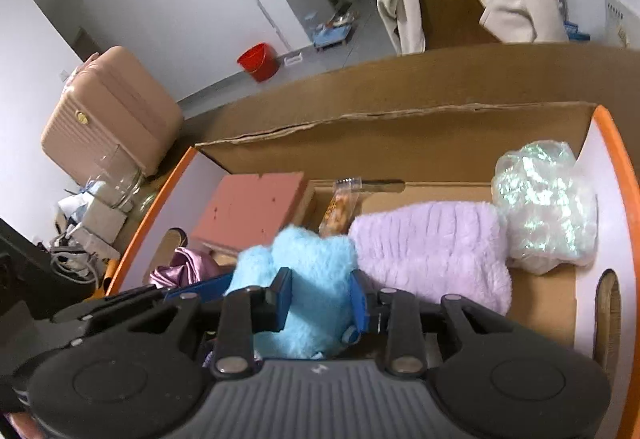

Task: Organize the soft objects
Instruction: 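Carry the light-blue plush into the red box and open both grippers, then move both grippers back toward the white foam roll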

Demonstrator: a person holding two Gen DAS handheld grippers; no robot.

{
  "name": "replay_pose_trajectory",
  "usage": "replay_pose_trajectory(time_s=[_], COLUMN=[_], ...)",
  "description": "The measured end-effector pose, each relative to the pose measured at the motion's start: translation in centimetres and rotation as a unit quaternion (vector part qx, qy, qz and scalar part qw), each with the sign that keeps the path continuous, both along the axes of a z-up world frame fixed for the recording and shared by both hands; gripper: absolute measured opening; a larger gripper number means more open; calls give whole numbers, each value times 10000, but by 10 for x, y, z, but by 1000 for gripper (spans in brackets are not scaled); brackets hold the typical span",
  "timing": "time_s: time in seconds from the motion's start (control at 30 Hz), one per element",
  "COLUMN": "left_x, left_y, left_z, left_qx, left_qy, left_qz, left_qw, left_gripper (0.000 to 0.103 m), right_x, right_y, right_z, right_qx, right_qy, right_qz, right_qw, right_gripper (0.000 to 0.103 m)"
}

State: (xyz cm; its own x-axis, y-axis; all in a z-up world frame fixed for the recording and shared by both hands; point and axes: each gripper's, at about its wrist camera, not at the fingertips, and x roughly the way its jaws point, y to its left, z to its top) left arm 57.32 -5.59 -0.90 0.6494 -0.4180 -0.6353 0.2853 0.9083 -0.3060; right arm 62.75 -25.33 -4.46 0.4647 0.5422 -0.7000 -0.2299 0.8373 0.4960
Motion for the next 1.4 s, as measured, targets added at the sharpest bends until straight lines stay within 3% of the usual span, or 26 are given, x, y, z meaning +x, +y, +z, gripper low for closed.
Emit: replay_pose_trajectory(time_s=[0.2, 0.27, 0.33, 0.43, 0.63, 0.9, 1.03, 1.17, 1.4], left_x=[-3, -13, -27, -61, -133, -248, -314, -376, -449], left_y=[-9, -7, 1, 14, 32, 48, 59, 64, 75], left_z=[0, 10, 33, 81, 142, 166, 159, 138, 96], left_qx=[274, 313, 118, 70, 502, 643, 560, 500, 283], left_qy=[-18, -100, -130, -849, -1617, -2066, -2339, -2463, -2275], left_qz=[-4, 56, 23, -169, 137, 401, 565, 743, 953], left_qw=[9996, 9994, 9998, 9962, 9855, 9755, 9690, 9650, 9687], left_gripper=[36, 55, 68, 69, 86, 89, 96, 101, 103], right_x=[-2, -7, -16, -38, -102, -249, -328, -400, -489], right_y=[16, 13, 5, -8, -38, -50, -49, -44, -28], right_z=[4, 11, 28, 62, 130, 190, 187, 165, 119], right_qx=[-522, -557, -553, -586, -643, -830, -825, -810, -659], right_qy=[-99, -124, -238, -547, -1169, -2410, -2914, -3222, -3185], right_qz=[251, 199, 90, 20, -324, -583, -622, -640, -680], right_qw=[9983, 9982, 9981, 9968, 9905, 9652, 9510, 9410, 9432], right_gripper=[30, 31, 33, 34, 64, 83, 88, 90, 90])
